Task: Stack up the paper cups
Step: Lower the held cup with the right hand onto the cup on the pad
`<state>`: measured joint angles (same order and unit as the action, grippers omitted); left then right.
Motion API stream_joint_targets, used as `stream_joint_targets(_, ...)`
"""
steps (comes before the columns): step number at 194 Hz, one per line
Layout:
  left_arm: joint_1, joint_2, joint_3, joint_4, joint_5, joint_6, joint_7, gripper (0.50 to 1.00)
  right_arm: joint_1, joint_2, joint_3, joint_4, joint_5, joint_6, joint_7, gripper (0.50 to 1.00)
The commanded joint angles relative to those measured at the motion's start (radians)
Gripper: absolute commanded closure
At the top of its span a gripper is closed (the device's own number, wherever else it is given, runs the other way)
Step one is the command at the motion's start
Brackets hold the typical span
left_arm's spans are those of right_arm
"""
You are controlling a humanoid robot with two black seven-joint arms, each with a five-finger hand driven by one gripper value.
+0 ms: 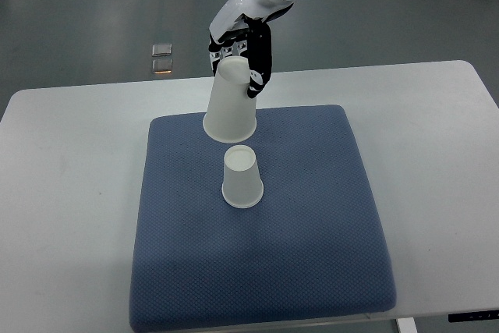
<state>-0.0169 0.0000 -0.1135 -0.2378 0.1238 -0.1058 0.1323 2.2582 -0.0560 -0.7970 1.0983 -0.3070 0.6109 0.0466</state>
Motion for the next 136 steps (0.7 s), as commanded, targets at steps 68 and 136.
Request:
stream_joint_targets(68,0.000,0.000,0.000,0.000,0.000,0.000,0.001,0.500,-0.039,0.044,0.010,0.000,0.019,0.000,-0.001,0.807)
stream_joint_targets(136,0.000,0.000,0.000,0.005,0.000,0.000,0.001,0.500,-0.066,0.056,-0.002,0.000,0.011,0.000,-0.004,0.810)
